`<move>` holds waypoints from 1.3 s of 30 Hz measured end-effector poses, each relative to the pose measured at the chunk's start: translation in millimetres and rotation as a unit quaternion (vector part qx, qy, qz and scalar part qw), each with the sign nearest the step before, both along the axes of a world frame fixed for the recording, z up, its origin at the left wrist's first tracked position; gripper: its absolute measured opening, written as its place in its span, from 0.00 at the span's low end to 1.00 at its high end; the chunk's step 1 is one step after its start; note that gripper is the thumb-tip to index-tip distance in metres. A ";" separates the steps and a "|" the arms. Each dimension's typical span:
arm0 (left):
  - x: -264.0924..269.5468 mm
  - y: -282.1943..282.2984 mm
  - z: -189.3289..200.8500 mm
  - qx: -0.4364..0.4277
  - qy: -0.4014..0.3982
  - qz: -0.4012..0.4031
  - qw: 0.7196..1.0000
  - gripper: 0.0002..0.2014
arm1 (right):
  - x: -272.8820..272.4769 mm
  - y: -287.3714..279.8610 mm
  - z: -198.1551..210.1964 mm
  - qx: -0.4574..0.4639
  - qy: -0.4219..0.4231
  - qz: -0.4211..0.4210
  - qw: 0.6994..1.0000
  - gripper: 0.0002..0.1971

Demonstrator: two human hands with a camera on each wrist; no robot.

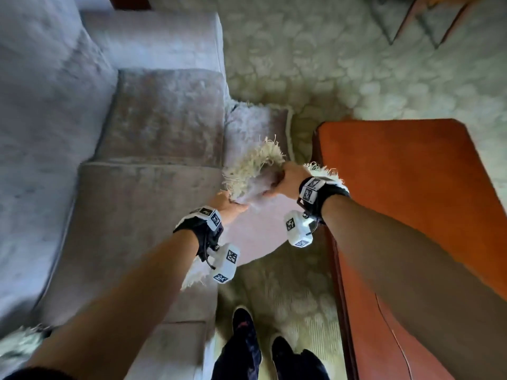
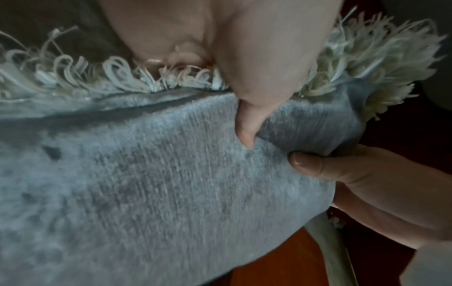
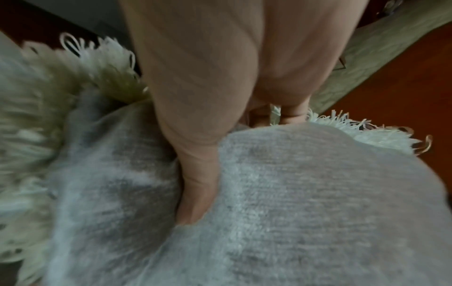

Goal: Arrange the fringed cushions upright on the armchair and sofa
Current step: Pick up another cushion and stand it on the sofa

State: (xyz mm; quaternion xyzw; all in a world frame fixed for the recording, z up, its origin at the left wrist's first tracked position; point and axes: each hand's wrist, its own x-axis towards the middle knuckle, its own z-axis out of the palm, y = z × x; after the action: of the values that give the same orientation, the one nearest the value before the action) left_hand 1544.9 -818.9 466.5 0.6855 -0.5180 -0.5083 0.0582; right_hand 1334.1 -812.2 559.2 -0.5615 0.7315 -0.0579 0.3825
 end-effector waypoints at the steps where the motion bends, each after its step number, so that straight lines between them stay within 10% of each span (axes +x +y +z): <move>1: 4.2 -13.7 29.7 -0.016 -0.002 -0.006 1.000 0.54 | 1.9 -11.5 24.6 -0.020 -0.002 0.002 1.000 0.34; 5: 2.2 -24.7 196.4 -0.077 -0.004 -0.044 0.996 0.31 | 6.1 -40.7 104.6 -0.071 0.038 -0.005 0.997 0.29; 11: 14.2 -66.0 277.7 -0.134 0.000 -0.077 0.988 0.11 | 13.5 -75.6 184.4 -0.122 0.104 0.007 0.987 0.46; 15: 17.7 -90.6 313.6 -0.160 0.005 -0.092 0.983 0.07 | 11.3 -104.3 206.7 -0.145 0.027 0.024 0.989 0.38; 20: 23.4 -125.5 334.3 -0.170 -0.034 -0.094 0.980 0.06 | 15.9 -157.1 222.5 -0.140 -0.030 0.108 0.984 0.37; 28: 100.6 -132.1 341.5 -0.185 -0.122 0.121 0.968 0.16 | 105.5 -234.9 241.6 -0.179 -0.063 0.278 0.942 0.35; 39: 262.1 -48.9 302.9 -0.138 -0.185 0.306 0.924 0.06 | 343.6 -242.7 241.5 -0.231 0.164 0.620 0.731 0.34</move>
State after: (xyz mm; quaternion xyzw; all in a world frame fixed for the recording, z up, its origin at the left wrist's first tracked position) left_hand 1807.0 -867.8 769.3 0.8777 -0.3496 -0.2536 0.2075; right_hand 1677.7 -1054.9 800.7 -0.9623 0.2360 0.1180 0.0659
